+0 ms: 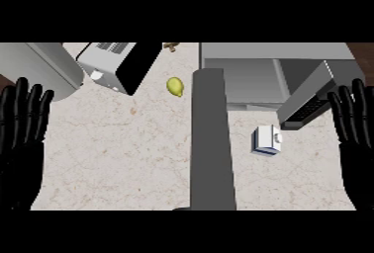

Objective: Pick up the milk, place it into the microwave and close the microwave

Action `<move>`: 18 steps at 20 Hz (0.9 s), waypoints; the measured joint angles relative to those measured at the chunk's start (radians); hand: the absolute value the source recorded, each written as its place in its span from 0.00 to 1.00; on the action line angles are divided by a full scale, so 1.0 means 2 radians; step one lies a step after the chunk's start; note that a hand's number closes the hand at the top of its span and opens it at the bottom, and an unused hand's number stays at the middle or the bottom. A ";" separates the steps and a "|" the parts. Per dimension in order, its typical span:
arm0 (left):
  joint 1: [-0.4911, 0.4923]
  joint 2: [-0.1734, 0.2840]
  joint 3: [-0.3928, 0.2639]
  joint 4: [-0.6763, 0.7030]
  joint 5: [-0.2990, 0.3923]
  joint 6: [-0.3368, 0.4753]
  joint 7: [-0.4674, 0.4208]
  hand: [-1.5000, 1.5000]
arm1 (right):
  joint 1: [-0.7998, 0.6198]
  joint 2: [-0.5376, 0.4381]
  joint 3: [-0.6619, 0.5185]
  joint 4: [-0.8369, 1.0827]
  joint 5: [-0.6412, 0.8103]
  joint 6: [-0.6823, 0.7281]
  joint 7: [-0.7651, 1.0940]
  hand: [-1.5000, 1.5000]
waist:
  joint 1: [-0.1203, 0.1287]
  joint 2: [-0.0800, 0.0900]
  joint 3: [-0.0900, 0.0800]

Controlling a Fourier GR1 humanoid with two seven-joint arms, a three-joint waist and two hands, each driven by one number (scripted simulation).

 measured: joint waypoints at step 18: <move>0.063 0.000 0.043 0.025 0.127 -0.081 0.001 0.00 | -0.049 0.033 0.170 0.046 -0.028 -0.043 0.025 0.00 | -0.002 0.002 -0.001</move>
